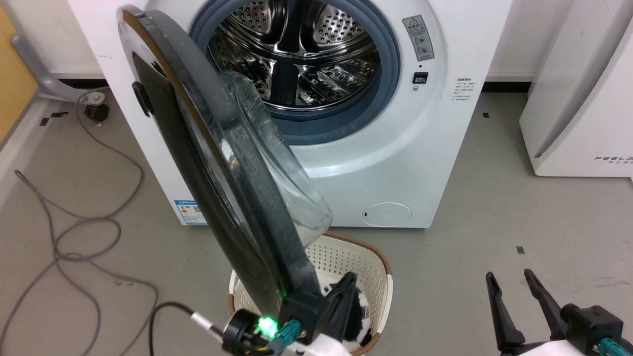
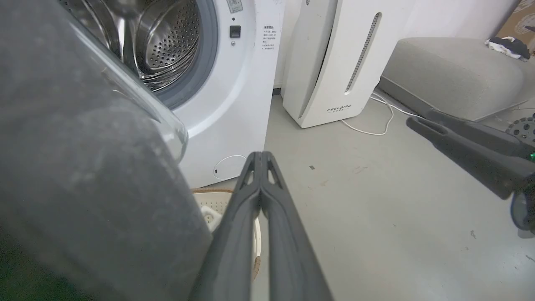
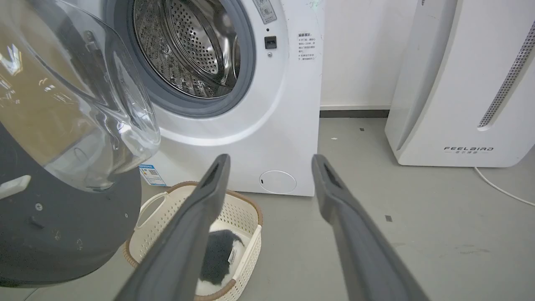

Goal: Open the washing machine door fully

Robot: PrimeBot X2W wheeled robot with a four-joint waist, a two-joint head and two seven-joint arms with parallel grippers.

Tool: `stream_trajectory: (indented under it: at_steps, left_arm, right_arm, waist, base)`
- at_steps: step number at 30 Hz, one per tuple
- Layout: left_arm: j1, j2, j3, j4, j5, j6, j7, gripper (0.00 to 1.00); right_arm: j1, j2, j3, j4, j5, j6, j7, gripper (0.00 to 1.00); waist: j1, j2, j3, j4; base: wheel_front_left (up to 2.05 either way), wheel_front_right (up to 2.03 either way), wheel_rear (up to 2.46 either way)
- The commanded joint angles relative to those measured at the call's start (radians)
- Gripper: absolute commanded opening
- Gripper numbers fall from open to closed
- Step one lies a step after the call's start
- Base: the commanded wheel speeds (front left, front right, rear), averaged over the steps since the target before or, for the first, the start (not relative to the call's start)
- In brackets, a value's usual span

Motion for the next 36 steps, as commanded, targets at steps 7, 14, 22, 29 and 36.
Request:
stream_trajectory:
  at_steps: [7,14,22,29,36]
  left_arm:
    - [0.112,0.046,0.028,-0.128,-0.005,0.072,0.022,0.0]
    - [0.162,0.075,0.042,-0.2,-0.007,0.101,0.046,0.0]
    - [0.202,0.104,0.087,-0.266,0.007,0.157,0.043,0.0]
    - [0.233,0.137,0.185,-0.319,0.021,0.228,0.001,0.0]
    - [0.252,0.19,0.355,-0.323,-0.018,0.28,-0.06,0.0]
  right_arm:
    - [0.018,0.005,-0.008,0.001,-0.006,0.005,0.004,1.0]
    - [0.031,0.005,-0.017,-0.009,-0.01,0.005,0.008,1.0]
    - [0.04,0.005,-0.024,-0.019,-0.015,0.005,0.016,1.0]
    - [0.039,0.005,-0.032,-0.031,-0.038,0.005,0.022,1.0]
    - [0.032,0.005,-0.032,-0.038,-0.041,0.005,0.027,1.0]
  waist:
    - [0.0,-0.0001,-0.014,0.024]
    - [0.0,-0.0001,-0.016,0.066]
    - [0.0,-0.0001,-0.019,0.111]
    - [0.0,-0.0001,-0.011,0.135]
    - [0.0,-0.0001,0.003,0.141]
  base:
    - [0.0,0.0,0.0]
    - [0.0,0.0,0.0]
    - [0.0,0.0,0.0]
    - [0.0,0.0,0.0]
    - [0.0,0.0,0.0]
